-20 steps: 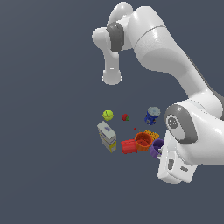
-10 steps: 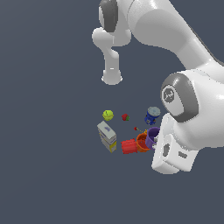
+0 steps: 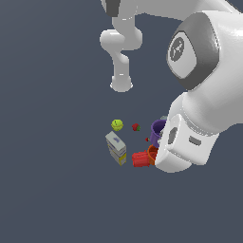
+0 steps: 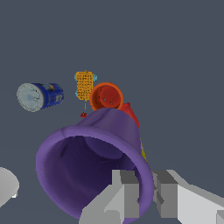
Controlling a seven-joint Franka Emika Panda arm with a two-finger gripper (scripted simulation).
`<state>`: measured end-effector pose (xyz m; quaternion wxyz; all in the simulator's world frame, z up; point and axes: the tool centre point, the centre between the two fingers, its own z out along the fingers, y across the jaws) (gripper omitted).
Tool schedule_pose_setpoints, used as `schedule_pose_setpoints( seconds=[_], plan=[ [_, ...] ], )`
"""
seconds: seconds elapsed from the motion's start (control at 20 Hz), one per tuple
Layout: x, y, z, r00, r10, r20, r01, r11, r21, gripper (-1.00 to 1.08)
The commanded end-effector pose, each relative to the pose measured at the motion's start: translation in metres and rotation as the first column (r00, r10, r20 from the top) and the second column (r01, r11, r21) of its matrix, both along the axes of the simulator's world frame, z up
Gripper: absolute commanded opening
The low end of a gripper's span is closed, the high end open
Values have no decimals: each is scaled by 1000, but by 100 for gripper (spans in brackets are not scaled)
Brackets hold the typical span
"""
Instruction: Pick up a designated object from a clutter of objects.
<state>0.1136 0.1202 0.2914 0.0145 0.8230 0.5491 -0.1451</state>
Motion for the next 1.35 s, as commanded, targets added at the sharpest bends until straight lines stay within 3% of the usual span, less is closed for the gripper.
schedule_pose_setpoints(
  seconds=[0.0,0.65,1.3],
  plan=[
    [-4,-11,25,1000,0,1,0,1000,0,-100],
    [-15,-61,129,1000,0,1,0,1000,1,-100],
    [-16,-73,155,1000,1,1,-1,1000,0,-100]
  ],
)
